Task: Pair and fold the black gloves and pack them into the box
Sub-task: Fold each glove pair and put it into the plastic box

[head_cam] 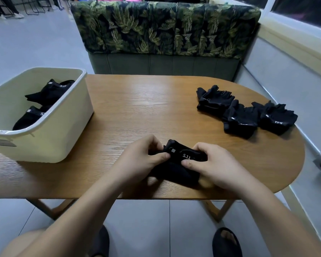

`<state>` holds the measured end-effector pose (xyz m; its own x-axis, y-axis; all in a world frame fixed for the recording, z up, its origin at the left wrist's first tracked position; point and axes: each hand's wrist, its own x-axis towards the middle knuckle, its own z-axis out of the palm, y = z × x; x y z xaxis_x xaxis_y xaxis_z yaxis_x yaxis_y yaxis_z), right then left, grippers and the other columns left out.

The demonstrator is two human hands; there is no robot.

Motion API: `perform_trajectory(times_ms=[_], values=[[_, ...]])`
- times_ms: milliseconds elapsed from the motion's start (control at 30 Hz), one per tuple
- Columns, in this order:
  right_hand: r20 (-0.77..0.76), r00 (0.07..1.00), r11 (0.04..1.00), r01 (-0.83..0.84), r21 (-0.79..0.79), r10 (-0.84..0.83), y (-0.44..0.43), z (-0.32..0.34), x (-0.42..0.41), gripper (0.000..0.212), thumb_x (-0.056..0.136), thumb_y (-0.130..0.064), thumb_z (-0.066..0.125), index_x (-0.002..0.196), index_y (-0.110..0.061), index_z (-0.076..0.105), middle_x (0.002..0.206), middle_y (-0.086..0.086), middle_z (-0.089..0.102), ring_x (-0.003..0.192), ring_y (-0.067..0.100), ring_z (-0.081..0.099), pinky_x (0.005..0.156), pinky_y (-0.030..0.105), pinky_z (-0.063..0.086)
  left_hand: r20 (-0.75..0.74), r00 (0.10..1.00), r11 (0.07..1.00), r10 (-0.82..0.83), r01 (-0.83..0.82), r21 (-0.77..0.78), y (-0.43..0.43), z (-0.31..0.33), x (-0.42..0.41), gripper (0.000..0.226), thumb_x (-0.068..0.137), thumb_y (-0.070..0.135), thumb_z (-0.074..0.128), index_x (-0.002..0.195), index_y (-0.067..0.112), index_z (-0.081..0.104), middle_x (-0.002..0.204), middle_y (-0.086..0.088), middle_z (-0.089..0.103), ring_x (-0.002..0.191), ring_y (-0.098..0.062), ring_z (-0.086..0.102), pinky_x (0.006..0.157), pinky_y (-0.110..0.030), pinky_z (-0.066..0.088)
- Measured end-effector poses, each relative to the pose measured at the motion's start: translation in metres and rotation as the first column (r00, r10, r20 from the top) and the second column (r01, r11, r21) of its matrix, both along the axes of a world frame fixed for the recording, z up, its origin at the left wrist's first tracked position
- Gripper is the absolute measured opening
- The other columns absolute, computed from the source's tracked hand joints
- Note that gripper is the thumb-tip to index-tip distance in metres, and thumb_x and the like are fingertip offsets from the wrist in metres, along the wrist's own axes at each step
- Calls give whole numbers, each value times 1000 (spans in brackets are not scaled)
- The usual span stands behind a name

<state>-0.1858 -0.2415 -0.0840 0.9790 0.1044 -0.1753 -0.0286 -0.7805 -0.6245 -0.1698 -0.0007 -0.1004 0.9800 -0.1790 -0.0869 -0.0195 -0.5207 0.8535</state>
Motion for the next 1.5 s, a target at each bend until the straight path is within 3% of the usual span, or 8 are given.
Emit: perform_trajectory(times_ms=[300, 500, 600, 800, 967, 1200, 1367, 1500], values=[[-124, 981, 862, -68, 502, 150, 24, 45, 7, 27, 94, -31, 79, 102, -10, 66, 84, 0, 75, 76, 12, 71, 67, 21, 51, -48, 994, 965, -95, 80, -249, 43, 64, -4, 17, 99, 19, 75, 103, 5, 66, 85, -3, 70, 77, -13, 62, 71, -25, 48], [52, 975, 828, -213, 519, 218, 94, 111, 40, 20, 91, -27, 82, 100, -14, 70, 84, 0, 77, 78, 14, 69, 69, 23, 52, 80, 995, 979, 61, -44, -200, 110, 124, -1, 18, 98, 21, 75, 105, 5, 69, 92, -15, 76, 80, -15, 68, 70, -22, 53], [150, 956, 811, -295, 505, 254, 146, 137, 64, 27, 91, -32, 83, 104, -14, 68, 90, 4, 81, 78, 15, 72, 70, 26, 55, 154, 976, 978, 155, -129, -167, 154, 147, 5, 11, 98, 23, 75, 98, 13, 70, 85, -4, 77, 76, -10, 68, 69, -23, 50], [266, 915, 846, -388, 365, 305, 257, 149, 116, 23, 96, -43, 74, 105, -26, 64, 91, -3, 79, 75, 10, 65, 70, 33, 54, 146, 935, 945, 324, -326, -5, 248, 165, 33, 21, 97, 30, 77, 97, 11, 69, 78, 3, 75, 65, -3, 64, 61, -16, 48], [297, 869, 890, -442, 112, 395, 321, 145, 139, 22, 97, -45, 68, 111, -28, 63, 106, 0, 74, 97, 21, 69, 81, 39, 57, 139, 928, 906, 344, -367, 209, 307, 157, 53, 18, 94, 34, 80, 90, 18, 74, 91, -3, 80, 86, -19, 75, 83, -38, 59], [261, 808, 849, -493, -193, 528, 355, 133, 151, 19, 95, -40, 67, 107, -25, 67, 103, -7, 70, 104, 20, 63, 96, 43, 51, 212, 959, 757, 187, -278, 591, 323, 138, 57, 36, 76, 64, 56, 81, 29, 61, 90, 10, 67, 92, -14, 67, 81, -46, 56], [195, 788, 778, -475, -412, 584, 364, 122, 163, 16, 95, -42, 66, 91, -30, 74, 92, -8, 73, 98, 18, 62, 85, 39, 36, 209, 974, 567, 83, -218, 794, 309, 129, 66, 23, 97, 48, 65, 99, 27, 57, 92, 8, 63, 99, -21, 59, 78, -36, 34], [174, 755, 702, -464, -540, 632, 369, 114, 165, 17, 97, -40, 67, 94, -28, 78, 90, -6, 71, 101, 24, 58, 87, 40, 28, 356, 932, 524, -58, -275, 806, 308, 119, 69, 36, 82, 34, 81, 96, 27, 49, 95, 12, 54, 96, -22, 56, 76, -37, 38]])
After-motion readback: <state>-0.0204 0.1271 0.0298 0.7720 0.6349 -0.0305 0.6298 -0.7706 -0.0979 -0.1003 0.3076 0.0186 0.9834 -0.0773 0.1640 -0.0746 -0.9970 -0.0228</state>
